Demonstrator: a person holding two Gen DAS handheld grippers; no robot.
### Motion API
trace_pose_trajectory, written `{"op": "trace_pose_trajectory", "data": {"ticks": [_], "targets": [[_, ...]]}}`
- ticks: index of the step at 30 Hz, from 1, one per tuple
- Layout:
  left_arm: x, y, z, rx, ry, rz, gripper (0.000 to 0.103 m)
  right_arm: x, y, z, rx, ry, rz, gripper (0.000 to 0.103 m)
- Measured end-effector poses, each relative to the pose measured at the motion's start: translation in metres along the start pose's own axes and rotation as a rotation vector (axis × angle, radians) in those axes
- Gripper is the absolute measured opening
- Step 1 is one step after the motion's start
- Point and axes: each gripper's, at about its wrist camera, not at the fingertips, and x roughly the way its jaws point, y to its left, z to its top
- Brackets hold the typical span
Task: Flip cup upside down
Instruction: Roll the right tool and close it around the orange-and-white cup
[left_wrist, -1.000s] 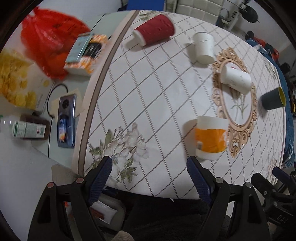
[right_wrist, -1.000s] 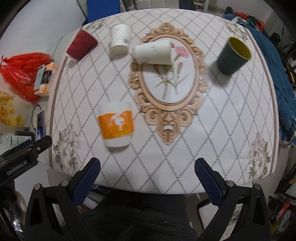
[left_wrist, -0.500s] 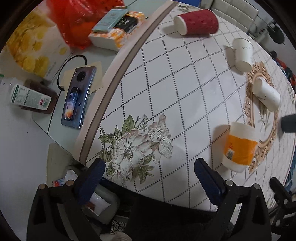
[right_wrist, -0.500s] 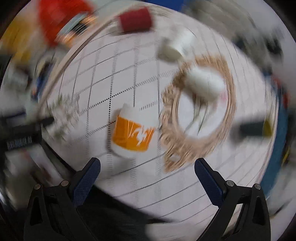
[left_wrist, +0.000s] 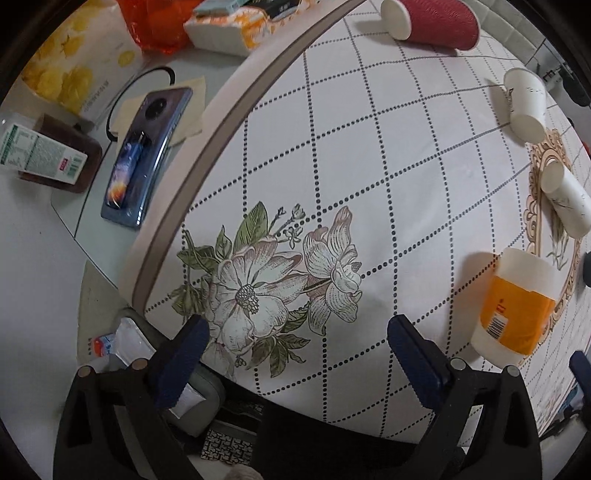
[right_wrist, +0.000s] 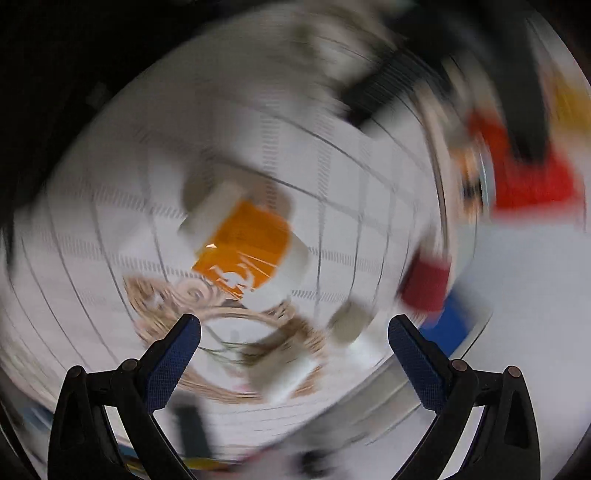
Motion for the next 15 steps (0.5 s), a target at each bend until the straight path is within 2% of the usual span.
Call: {"op": "trace_pose_trajectory", "data": {"ticks": [2,6,9,15], "targets": [[0.007,0.002,0.0,-0.013,0.011,-0.002,0.099,0.008,0.018,0.001,-0.206,-0.028,-0.058,0.103],[0.021,0.003,-0.001,-0.028,0.033,-0.002,0.1,0.023,0.034,0.001,-0.439,-0.065,-0.112,0.103],[0.029,0.004,0.001,-0.031,0.043,0.003,0.1,0.037,0.038,-0.003,-0.551,-0.095,-0.117,0.103],[0.035,0.007,-0.002,-0.025,0.056,0.005,0.1,0.054,0.044,0.001,-0.678,-0.133,-0.086,0.103]]}}
